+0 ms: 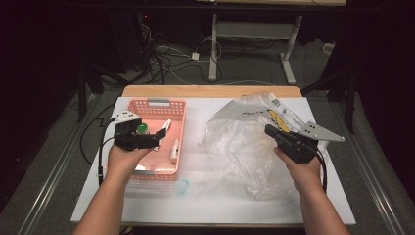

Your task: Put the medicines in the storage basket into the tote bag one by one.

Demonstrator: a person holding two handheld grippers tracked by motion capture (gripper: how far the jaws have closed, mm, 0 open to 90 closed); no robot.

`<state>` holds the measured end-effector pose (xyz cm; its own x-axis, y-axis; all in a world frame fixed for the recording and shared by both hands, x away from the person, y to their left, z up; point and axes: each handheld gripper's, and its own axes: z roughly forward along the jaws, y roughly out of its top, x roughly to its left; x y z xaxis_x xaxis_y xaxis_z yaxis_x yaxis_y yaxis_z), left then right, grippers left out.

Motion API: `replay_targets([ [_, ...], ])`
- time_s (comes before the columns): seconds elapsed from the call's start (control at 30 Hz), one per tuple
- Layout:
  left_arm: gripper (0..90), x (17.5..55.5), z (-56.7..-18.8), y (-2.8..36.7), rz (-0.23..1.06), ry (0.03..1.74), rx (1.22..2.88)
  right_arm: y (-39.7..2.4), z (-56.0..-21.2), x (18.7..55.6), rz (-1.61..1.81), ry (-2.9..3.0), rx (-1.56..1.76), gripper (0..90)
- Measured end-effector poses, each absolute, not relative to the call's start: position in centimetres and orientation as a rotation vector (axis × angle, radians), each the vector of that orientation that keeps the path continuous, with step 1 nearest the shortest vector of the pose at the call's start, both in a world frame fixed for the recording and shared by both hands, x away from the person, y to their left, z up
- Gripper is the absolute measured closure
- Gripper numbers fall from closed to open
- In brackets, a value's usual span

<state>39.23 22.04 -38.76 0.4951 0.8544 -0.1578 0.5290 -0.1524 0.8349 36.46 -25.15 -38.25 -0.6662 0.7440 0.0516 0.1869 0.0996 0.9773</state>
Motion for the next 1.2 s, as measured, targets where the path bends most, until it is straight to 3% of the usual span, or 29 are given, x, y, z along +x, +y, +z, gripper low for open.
replay_targets([
  [0.33, 2.6, 42.8, -39.6, 21.7, 0.419, 1.221, 1.843, -25.1, -38.3, 36.5, 1.592, 1.928, 0.898, 90.0],
  [0.5, 8.6, 44.1, -40.2, 21.8, 0.381, 1.242, 1.886, -25.0, -38.2, 36.4, 1.594, 1.927, 0.896, 90.0],
  [0.73, 28.5, 45.7, -41.1, 21.9, 0.315, 1.290, 1.928, -24.9, -38.2, 36.4, 1.596, 1.928, 0.895, 90.0],
  [1.2, 36.0, 48.0, -43.1, 20.8, 0.263, 1.358, 2.087, -24.9, -38.3, 36.4, 1.589, 1.938, 0.890, 90.0],
])
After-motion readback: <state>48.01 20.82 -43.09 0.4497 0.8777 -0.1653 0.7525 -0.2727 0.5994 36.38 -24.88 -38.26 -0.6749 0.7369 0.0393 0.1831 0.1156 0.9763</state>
